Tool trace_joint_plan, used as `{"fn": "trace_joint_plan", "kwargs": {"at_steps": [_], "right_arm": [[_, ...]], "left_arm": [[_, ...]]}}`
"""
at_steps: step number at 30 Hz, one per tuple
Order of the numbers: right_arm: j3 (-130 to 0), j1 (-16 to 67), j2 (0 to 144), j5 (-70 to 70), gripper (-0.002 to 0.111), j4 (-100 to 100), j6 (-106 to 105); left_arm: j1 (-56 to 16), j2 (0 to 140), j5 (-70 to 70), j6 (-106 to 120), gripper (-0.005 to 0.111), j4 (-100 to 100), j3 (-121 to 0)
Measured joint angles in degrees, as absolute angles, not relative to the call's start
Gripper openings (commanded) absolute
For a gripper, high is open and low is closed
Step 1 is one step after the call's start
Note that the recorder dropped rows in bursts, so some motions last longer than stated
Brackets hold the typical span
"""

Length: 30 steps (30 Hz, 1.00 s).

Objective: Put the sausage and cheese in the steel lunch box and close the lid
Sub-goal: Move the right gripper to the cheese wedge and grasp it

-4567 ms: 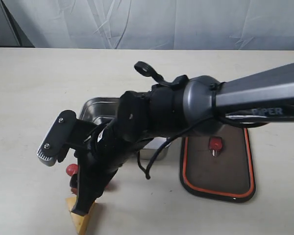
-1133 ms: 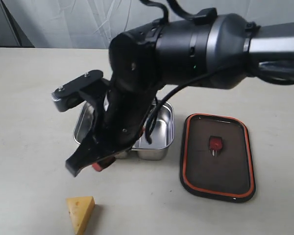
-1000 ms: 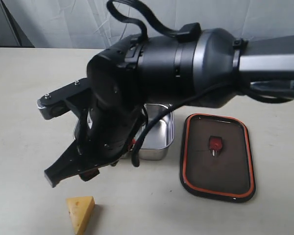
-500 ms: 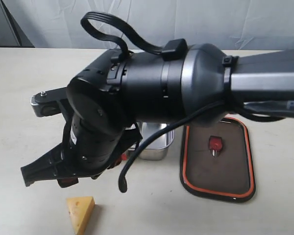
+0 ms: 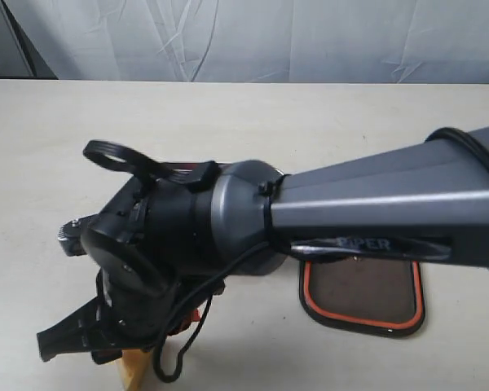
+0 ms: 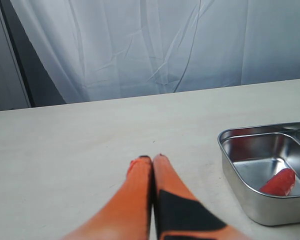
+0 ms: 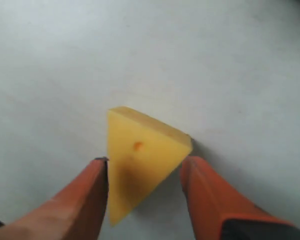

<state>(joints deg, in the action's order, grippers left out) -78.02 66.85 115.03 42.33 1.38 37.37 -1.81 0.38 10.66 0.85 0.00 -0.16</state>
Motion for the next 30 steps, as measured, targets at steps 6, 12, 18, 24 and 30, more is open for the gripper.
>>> {"fn": "trace_joint_plan", "kwargs": {"at_steps": [6,12,18,24,30], "right_arm": [[-78.02,69.13,115.03,43.73,0.048,-3.52,42.52],[-78.02,69.13,115.03,45.89,0.049,-5.34,43.67],[-78.02,69.13,115.03,46.51,0.084,-5.34,43.65],[-78.02,69.14,115.03,46.97,0.084,-4.65,43.65],[-78.02,69.14,115.12,42.05,0.084,-4.29,43.48]], "left_arm": [[-1.81,0.38,10.66,0.85,0.0,0.0,-0.16],[-1.81,0.38,10.66,0.85,0.0,0.0,-0.16],[-1.81,0.38,10.66,0.85,0.0,0.0,-0.16],[-1.81,0.38,10.66,0.85,0.0,0.0,-0.16],[-1.81,0.38,10.66,0.85,0.0,0.0,-0.16]]}}
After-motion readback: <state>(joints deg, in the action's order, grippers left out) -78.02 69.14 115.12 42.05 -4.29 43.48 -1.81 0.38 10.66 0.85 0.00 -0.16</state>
